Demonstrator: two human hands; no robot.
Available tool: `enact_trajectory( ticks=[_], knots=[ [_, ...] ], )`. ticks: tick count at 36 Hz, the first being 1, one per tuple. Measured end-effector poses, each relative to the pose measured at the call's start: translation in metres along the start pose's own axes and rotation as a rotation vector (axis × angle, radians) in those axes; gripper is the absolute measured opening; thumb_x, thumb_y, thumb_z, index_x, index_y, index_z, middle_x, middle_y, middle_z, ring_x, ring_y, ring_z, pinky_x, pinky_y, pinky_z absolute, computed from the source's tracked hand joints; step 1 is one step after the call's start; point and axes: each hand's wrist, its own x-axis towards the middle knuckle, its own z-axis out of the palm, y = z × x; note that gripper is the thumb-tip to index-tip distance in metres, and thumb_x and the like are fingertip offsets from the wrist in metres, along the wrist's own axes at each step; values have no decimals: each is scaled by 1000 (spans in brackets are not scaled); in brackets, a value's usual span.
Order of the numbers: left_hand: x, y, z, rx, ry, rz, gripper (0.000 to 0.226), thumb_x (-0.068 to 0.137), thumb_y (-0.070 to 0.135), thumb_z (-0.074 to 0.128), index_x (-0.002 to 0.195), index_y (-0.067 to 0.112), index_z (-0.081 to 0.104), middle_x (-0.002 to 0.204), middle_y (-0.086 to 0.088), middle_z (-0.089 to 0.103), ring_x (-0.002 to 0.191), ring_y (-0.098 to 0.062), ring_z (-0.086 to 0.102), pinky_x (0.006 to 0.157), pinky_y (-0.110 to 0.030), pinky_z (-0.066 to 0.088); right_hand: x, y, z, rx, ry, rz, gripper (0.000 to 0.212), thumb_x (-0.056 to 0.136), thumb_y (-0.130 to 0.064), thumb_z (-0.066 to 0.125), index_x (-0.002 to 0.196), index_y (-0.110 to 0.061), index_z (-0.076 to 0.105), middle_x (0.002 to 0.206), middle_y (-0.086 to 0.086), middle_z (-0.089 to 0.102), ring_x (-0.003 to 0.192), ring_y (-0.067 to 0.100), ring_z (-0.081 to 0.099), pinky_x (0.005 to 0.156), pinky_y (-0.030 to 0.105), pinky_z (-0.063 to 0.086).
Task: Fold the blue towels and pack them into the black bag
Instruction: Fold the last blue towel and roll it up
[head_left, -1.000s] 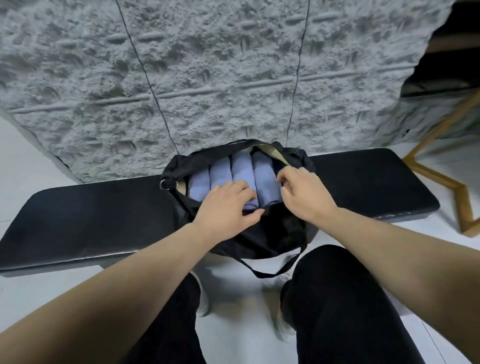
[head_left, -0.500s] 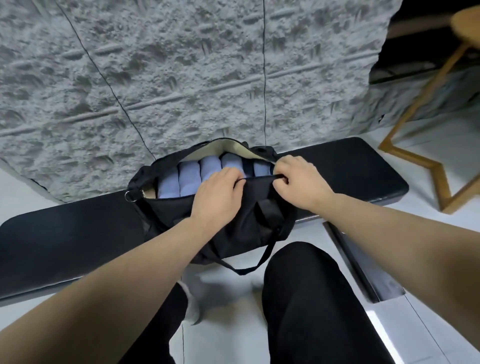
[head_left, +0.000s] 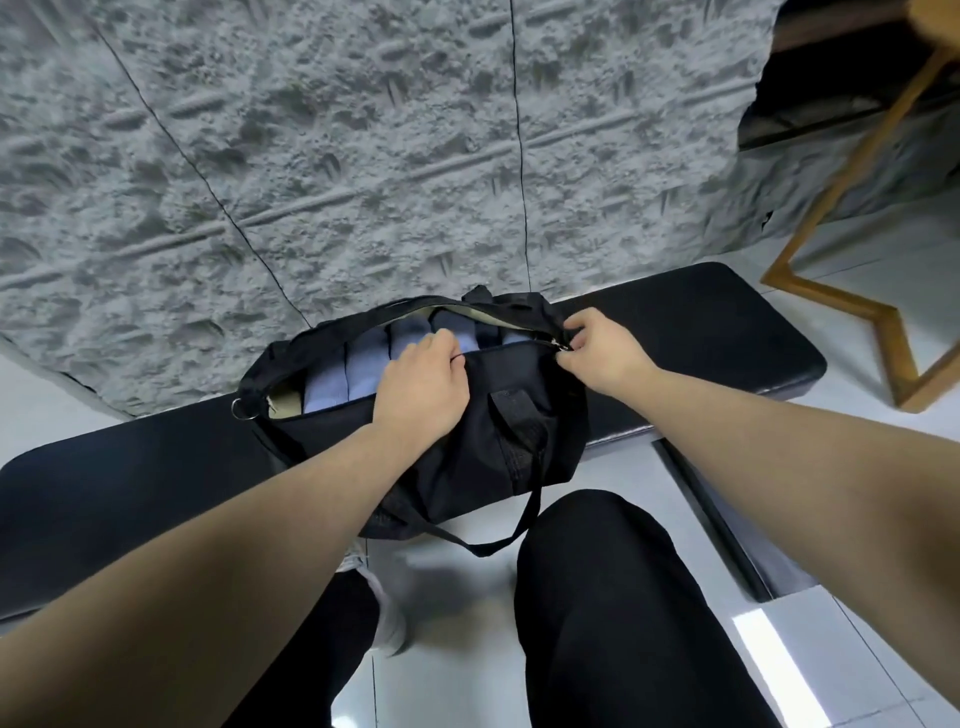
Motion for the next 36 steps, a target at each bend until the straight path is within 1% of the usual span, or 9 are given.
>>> enact_trajectory(
  ticks=[5, 10, 12, 14, 18, 22, 27, 31, 36],
  knots=[
    [0, 8, 5, -11, 21, 38, 2, 94, 17, 47, 95, 16, 48, 95, 3, 47, 90, -21, 44, 73, -34, 32, 5, 2, -2, -1, 35, 77, 26, 87, -22, 69, 112, -18, 63, 106, -2, 65, 95, 16, 61, 78, 23, 44],
    [5, 32, 9, -30, 37, 142, 19, 89, 21, 53, 107, 20, 55, 111, 5, 53, 101, -20, 47, 83, -31, 32, 2, 4, -8, 35, 48, 63, 2, 88, -21, 66, 89, -19, 65, 80, -8, 61, 75, 11, 56, 59, 23, 40],
    [9, 46, 11, -44, 32, 151, 20, 88, 26, 55, 108, 21, 57, 112, 6, 55, 103, -20, 48, 86, -32, 33, 0, 5, -11, 24, 65, 31, 3, 88, -20, 66, 87, -20, 69, 76, -11, 61, 69, 6, 56, 54, 20, 38],
    [14, 58, 14, -60, 33, 144, 21, 88, 31, 57, 108, 23, 58, 109, 7, 56, 103, -19, 49, 84, -31, 32, -1, 5, -14, 21, 103, 0, 2, 85, -21, 67, 87, -20, 69, 76, -12, 62, 70, 6, 58, 56, 19, 41],
    [28, 76, 19, -137, -15, 109, 30, 89, 36, 61, 117, 27, 59, 106, 8, 58, 104, -19, 54, 90, -35, 39, -8, 2, -21, 23, 165, -80, 5, 82, -23, 69, 86, -25, 66, 80, -14, 62, 81, 9, 61, 74, 25, 50],
    [40, 90, 28, -209, -41, 23, 41, 88, 35, 61, 129, 31, 59, 113, 5, 64, 109, -19, 59, 95, -44, 45, -10, 2, -28, 38, 211, -139, 6, 82, -29, 68, 86, -33, 67, 85, -15, 65, 84, 5, 62, 77, 25, 51],
    [48, 94, 33, -339, -13, -102, 26, 90, 33, 59, 113, 36, 71, 88, 13, 66, 92, -14, 64, 85, -38, 52, -6, 10, -27, 163, 186, -236, 6, 87, -23, 70, 91, -26, 74, 85, -15, 68, 76, -3, 59, 77, 17, 48],
    [49, 94, 35, -372, 0, -161, 22, 89, 33, 58, 105, 34, 74, 93, 12, 73, 91, -13, 66, 81, -35, 54, -3, 13, -26, 279, 118, -251, 12, 91, -17, 67, 94, -27, 71, 89, -14, 71, 81, -2, 64, 79, 14, 49],
    [50, 95, 36, -407, 26, -176, 21, 91, 37, 57, 103, 33, 74, 93, 9, 73, 91, -15, 66, 80, -37, 55, -2, 16, -18, 344, 23, -238, 35, 86, -13, 67, 113, -29, 52, 106, -8, 61, 77, 6, 54, 76, 17, 45]
  ],
)
